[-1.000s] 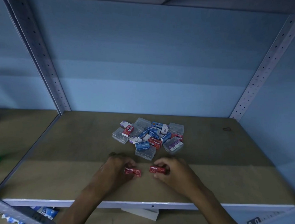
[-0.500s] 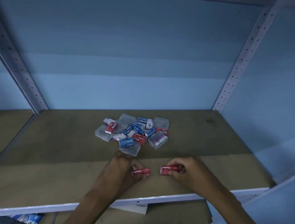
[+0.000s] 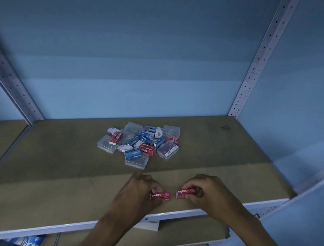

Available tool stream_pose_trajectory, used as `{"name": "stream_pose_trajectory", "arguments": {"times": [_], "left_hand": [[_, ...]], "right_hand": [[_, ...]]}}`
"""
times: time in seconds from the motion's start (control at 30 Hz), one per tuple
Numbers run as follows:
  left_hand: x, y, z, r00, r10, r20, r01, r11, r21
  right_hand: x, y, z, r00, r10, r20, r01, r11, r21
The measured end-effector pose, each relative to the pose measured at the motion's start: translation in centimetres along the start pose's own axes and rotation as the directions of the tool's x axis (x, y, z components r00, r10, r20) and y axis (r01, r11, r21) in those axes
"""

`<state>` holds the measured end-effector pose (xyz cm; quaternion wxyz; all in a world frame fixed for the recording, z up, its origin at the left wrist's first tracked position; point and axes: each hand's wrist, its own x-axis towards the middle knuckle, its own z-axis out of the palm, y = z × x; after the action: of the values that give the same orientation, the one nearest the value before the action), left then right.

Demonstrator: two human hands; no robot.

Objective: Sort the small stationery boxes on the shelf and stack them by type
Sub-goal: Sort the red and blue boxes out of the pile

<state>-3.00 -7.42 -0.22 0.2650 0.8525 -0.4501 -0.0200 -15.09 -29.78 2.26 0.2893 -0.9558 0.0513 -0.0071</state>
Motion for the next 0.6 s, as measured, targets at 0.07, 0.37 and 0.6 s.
{"name": "stream_pose_trajectory", "arguments": {"times": [0.07,0.37,0.6], "left_hand": [[-0.2,-0.1,0.2,1.000,0.020,-0.009,-0.020,0.999,0.040],[-0.8,0.2,0.3,1.000,0.019,0.004,-0.019,0.998,0.066],[-0.5,0.2,-1.7,0.987,-0.106,-0.116,0.101,0.994,-0.048]], "right_hand": [[-0.1,0.0,0.1,1.000,0.007,0.001,-0.007,1.000,0.006],[-0.2,0.3,0.2,0.998,0.036,0.047,-0.038,0.998,0.041],[1.0,0.1,-1.2,0.999,0.022,-0.048,-0.020,0.999,0.041]]}}
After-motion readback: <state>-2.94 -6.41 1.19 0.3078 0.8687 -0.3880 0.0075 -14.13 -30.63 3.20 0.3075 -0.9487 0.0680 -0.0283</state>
